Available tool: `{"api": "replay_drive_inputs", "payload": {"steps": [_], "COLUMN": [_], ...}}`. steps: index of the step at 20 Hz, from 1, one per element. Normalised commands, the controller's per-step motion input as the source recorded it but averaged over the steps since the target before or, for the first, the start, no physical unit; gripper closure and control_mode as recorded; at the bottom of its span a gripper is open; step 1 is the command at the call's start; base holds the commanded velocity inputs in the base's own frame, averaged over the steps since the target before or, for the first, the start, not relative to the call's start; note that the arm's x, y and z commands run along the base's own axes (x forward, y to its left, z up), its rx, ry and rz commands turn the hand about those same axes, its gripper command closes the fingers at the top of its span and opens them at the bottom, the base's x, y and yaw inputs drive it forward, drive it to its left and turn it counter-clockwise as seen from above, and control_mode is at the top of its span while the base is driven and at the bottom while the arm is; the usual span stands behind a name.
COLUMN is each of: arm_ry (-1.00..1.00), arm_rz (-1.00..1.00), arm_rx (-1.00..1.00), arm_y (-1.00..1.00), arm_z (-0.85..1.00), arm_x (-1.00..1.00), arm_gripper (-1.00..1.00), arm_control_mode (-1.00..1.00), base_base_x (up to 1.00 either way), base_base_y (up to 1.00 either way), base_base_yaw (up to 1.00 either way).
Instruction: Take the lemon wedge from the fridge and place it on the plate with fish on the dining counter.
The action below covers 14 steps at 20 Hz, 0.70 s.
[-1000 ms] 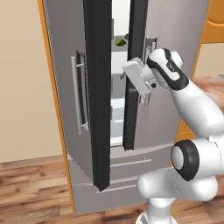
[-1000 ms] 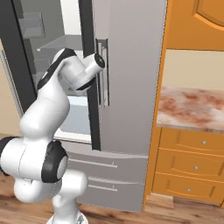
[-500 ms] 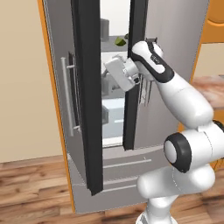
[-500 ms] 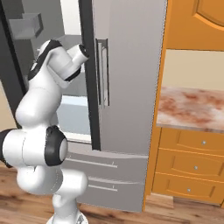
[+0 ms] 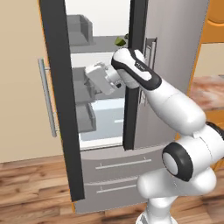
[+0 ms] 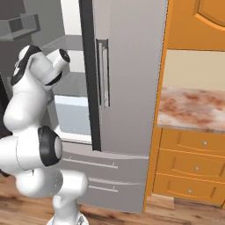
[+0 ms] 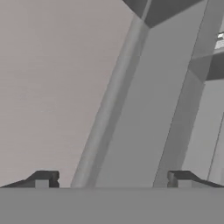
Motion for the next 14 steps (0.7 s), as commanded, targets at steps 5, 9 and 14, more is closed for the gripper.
{"api": "replay_drive_inputs", "payload": {"steps": [5, 9, 14], "arm_ry": [-0.10, -0.05, -0.19], "arm_rz": [0.00, 0.00, -0.03], "arm_rx": [0.26, 0.10, 0.00], "arm_y": [0.76, 0.21, -0.11], "arm_z": [-0.36, 0.06, 0.88], "arm_x": [0.03, 0.07, 0.00], "arm_gripper": [-1.00, -1.00, -1.00], "arm_control_mode": [-1.00, -1.00, -1.00], "base_base_x": [0.00, 0.00, 0.00], "base_base_y": [0.00, 0.00, 0.00], "base_base_yaw": [0.00, 0.00, 0.00]}}
